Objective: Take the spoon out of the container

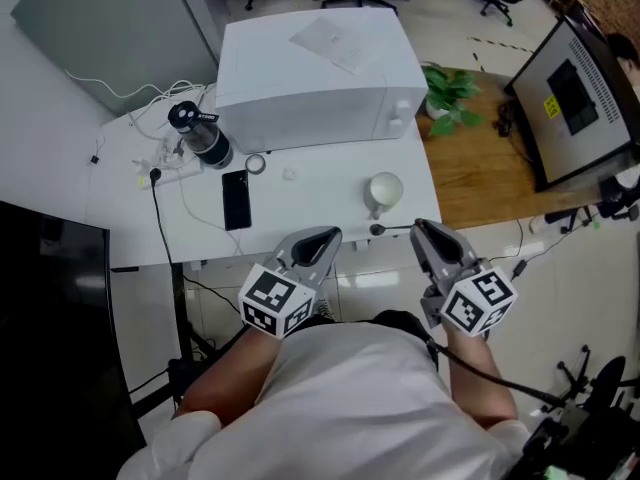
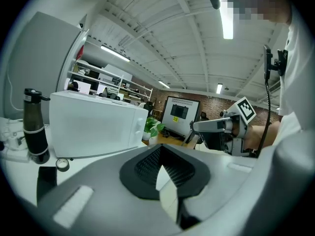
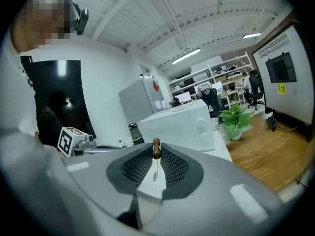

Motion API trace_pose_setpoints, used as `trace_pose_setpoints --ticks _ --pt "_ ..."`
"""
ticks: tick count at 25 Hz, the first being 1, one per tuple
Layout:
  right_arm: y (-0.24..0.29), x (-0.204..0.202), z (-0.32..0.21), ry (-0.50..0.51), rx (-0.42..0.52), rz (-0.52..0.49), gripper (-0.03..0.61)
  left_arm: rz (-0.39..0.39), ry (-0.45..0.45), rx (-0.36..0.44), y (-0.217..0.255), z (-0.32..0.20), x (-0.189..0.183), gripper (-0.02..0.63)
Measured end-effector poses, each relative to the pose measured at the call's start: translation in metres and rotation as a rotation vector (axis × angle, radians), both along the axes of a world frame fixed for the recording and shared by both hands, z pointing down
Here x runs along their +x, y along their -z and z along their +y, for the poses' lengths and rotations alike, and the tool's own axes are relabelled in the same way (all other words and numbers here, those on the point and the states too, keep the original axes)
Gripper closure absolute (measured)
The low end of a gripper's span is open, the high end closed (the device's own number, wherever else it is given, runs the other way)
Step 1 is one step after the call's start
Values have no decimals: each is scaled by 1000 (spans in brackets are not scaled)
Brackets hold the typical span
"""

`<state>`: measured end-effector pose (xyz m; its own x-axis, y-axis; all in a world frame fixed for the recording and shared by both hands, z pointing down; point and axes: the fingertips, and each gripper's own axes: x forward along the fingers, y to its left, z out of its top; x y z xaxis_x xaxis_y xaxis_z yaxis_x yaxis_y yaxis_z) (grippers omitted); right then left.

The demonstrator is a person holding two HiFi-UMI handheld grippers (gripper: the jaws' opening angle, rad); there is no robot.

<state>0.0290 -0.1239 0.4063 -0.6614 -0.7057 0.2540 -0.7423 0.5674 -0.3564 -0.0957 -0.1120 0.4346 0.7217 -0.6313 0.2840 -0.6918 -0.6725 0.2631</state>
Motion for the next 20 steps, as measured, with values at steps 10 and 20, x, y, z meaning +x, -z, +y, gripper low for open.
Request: trace_pose_setpoints --ticks 10,20 --pt "23 46 54 113 69 -20 522 -7 152 51 13 54 34 609" --pt "21 111 139 213 65 -50 522 -33 222 75 23 148 122 609"
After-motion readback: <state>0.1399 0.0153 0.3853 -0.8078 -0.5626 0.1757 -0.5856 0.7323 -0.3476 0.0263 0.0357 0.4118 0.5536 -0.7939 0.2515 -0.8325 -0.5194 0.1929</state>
